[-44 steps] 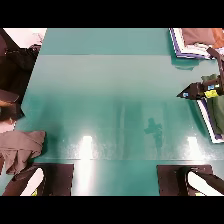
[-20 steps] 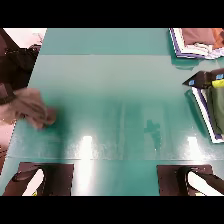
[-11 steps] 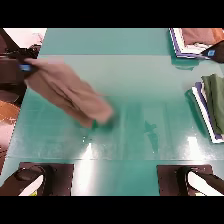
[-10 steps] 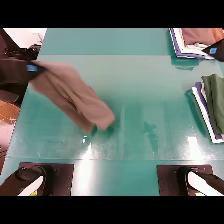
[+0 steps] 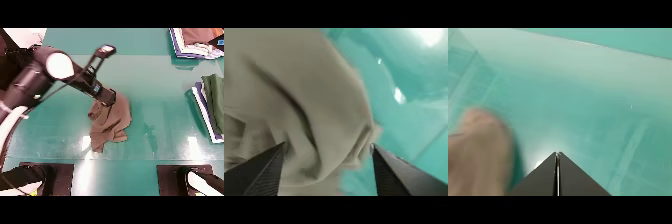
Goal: Fold the shirts.
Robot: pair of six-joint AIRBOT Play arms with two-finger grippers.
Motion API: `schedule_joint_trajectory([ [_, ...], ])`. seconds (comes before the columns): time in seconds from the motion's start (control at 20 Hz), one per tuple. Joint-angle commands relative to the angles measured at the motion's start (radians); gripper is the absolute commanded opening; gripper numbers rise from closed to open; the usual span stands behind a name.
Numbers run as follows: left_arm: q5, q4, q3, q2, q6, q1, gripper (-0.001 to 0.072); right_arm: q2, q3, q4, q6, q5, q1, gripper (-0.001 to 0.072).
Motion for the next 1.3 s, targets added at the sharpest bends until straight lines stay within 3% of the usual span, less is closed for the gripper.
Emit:
schedule_joint_trajectory([
  [0.0, 0.048, 0.067, 0.003, -0.075, 0.041, 0.039, 0.0627, 0.0, 0.003, -0.001, 0.039, 0.031, 0.0, 0.0018],
  [0.25, 0.069, 0.042, -0.053, -0.083, 0.056, 0.298, 0.0627, 0.0, 0.002, 0.0, 0.059, 0.037, 0.0, 0.0018],
  [0.4, 0.119, -0.086, -0.151, -0.121, 0.142, 0.407, 0.0627, 0.0, 0.001, -0.001, 0.066, 0.037, 0.0, 0.0018],
  [0.65, 0.119, -0.181, -0.241, -0.229, 0.27, 0.452, 0.0627, -0.001, 0.001, -0.001, 0.066, 0.037, 0.0, 0.0018],
  [0.9, 0.138, -0.305, -0.241, -0.298, 0.296, 0.452, 0.0625, -0.001, 0.001, -0.001, 0.067, 0.037, 0.0, 0.0018],
  [0.95, 0.138, -0.319, -0.241, -0.304, 0.296, 0.452, 0.0576, -0.001, 0.001, -0.001, 0.067, 0.038, 0.0, 0.0018],
  [1.1, 0.151, -0.327, -0.241, -0.305, 0.296, 0.452, 0.0068, -0.003, 0.001, -0.001, 0.067, 0.046, 0.0, 0.0018],
  [1.15, 0.152, -0.327, -0.241, -0.304, 0.293, 0.452, 0.0034, -0.009, 0.001, 0.0, 0.083, 0.063, 0.0, 0.0018],
  [1.25, 0.15, -0.288, -0.226, -0.285, 0.274, 0.452, 0.0033, -0.029, -0.022, 0.001, 0.119, 0.135, 0.007, 0.0018],
])
